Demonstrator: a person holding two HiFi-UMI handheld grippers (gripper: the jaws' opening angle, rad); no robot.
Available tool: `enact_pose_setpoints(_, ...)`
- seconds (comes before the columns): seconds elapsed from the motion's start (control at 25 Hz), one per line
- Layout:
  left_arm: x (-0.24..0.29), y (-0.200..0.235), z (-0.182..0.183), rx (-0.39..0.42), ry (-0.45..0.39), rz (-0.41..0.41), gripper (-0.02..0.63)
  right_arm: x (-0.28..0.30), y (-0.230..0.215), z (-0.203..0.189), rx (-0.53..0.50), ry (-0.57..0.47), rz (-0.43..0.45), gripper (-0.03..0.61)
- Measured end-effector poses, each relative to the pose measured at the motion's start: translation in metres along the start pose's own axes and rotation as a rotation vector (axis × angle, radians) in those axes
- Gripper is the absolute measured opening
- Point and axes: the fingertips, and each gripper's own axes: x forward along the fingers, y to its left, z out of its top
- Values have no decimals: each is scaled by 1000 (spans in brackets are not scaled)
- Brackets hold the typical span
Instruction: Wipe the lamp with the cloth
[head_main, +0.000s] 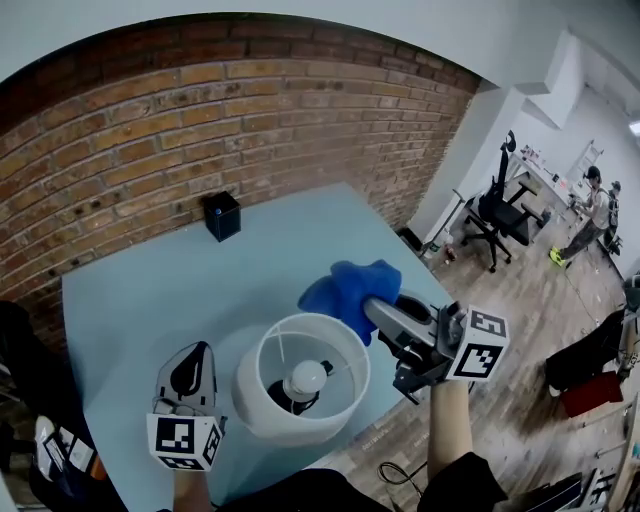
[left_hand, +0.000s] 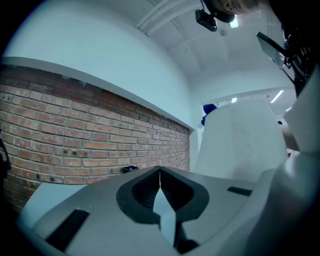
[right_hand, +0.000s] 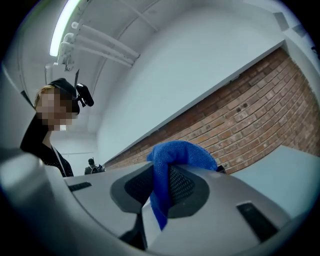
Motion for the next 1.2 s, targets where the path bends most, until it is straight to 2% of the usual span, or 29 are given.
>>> enact_pose_setpoints(0.24,5,6,-11,4,30,-16,9,13,-26,-31,68,45,0,60)
enact_pose_setpoints(0.68,16,6,-30,-23,81,-45,9,7,-77,-103,89,220,-128,60)
enact_pose_setpoints(1.0,21,2,-42,-26,113,-55,9,-3,-99,-131,167,262,-145,60)
enact_pose_setpoints(1.2,19,3,-44,-27,127,-42,9,-7,-106,-128,230,235,-145,60)
